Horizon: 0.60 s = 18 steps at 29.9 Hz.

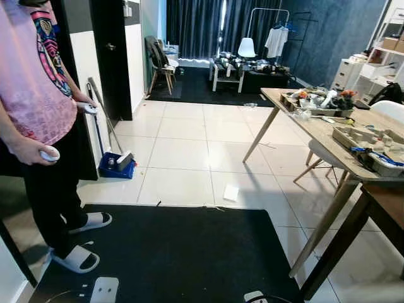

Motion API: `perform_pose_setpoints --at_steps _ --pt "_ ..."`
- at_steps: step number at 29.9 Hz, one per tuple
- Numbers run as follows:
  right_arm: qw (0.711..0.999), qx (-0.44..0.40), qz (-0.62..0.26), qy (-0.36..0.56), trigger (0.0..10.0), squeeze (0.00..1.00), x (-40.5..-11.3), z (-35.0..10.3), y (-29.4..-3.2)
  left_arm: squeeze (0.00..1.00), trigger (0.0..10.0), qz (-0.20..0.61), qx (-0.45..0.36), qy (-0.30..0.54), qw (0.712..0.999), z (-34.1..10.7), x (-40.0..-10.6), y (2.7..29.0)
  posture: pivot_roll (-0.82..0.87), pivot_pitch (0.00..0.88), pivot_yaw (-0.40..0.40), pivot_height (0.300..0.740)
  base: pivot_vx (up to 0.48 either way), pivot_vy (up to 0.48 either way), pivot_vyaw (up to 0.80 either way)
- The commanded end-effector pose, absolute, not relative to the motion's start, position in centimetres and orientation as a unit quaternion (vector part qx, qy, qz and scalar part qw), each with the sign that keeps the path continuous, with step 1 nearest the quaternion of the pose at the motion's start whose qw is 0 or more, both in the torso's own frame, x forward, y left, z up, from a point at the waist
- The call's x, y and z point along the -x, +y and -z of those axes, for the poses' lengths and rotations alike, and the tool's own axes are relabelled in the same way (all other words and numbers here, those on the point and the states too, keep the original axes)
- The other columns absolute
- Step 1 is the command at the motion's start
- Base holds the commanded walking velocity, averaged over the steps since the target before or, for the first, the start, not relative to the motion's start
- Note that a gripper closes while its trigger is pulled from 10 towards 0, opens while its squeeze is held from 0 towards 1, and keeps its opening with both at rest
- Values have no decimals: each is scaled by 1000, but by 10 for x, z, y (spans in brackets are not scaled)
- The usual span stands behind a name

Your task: Picking trash to rubbish bin

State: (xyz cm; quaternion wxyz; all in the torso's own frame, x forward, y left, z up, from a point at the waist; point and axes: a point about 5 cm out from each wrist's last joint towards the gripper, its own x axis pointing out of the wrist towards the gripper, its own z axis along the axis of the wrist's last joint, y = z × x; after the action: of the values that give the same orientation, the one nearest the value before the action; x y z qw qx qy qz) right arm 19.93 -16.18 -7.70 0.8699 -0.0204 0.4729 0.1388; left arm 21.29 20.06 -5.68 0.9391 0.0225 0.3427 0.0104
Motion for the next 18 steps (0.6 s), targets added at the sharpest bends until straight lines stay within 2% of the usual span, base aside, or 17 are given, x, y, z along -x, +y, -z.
perform_pose_setpoints --at_steps 1,18 --pt "872 17 -133 471 10000 0 -199 77 -163 0 10000 -11 -21 344 939 57 -212 201 90 0 -63 740 0 0 0" --pt "872 17 -137 471 10000 0 -199 77 -162 0 10000 -11 -16 345 938 57 -212 201 89 0 -65 740 386 0 0"
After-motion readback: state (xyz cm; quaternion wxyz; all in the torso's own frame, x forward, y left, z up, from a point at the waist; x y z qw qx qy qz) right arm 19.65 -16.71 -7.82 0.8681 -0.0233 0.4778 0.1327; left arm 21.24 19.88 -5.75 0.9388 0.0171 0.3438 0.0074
